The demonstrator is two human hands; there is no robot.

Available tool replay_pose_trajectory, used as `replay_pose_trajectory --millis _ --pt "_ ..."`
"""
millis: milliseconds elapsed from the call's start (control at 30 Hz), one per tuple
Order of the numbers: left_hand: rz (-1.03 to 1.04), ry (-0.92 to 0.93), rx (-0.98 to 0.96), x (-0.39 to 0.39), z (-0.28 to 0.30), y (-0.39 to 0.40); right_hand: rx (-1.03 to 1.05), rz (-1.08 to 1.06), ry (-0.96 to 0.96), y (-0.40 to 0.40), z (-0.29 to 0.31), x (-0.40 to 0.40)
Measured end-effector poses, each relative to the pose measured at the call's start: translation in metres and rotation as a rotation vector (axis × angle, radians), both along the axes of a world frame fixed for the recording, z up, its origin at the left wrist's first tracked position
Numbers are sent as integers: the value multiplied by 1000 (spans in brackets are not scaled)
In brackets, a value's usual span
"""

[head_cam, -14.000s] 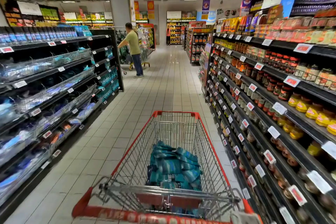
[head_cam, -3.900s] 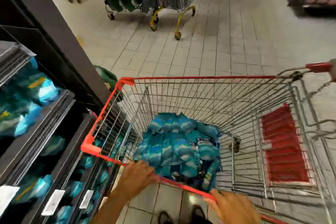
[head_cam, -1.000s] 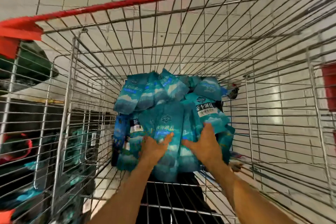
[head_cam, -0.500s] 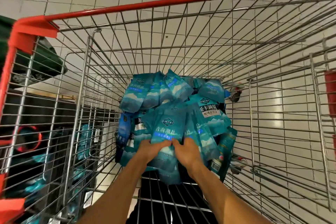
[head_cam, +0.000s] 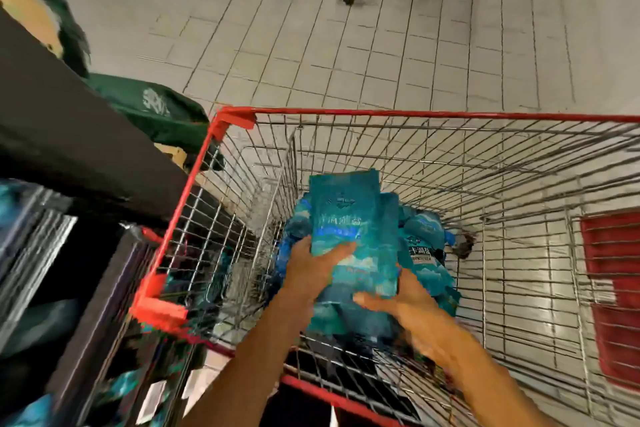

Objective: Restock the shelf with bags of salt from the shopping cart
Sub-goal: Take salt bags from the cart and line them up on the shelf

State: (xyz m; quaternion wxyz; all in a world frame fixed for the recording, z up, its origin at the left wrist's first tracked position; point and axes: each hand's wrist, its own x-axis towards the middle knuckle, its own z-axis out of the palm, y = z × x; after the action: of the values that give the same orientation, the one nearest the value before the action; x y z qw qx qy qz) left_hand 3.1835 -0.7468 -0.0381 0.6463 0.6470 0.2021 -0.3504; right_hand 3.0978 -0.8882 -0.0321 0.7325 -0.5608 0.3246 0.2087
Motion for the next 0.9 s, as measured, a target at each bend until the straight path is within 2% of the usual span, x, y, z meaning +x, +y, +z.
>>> replay_pose_trajectory --millis 100,267,367,567,767,900 --pt "115 -64 -16 -9 41 23 70 -18 11 5 24 -5" --pt "202 -233 118 -39 95 83 347 -57 47 10 47 -10" --pt "304 -283 139 -76 111 121 418 -22 42 26 63 -7" --pt "718 -240 69 -184 115 195 315 330 -37 109 93 -24" --pt "1086 -173 143 -291 103 264 430 622 -17 197 91 -58" --pt "1243 -144 76 -352 89 308 277 785 -49 264 96 -90"
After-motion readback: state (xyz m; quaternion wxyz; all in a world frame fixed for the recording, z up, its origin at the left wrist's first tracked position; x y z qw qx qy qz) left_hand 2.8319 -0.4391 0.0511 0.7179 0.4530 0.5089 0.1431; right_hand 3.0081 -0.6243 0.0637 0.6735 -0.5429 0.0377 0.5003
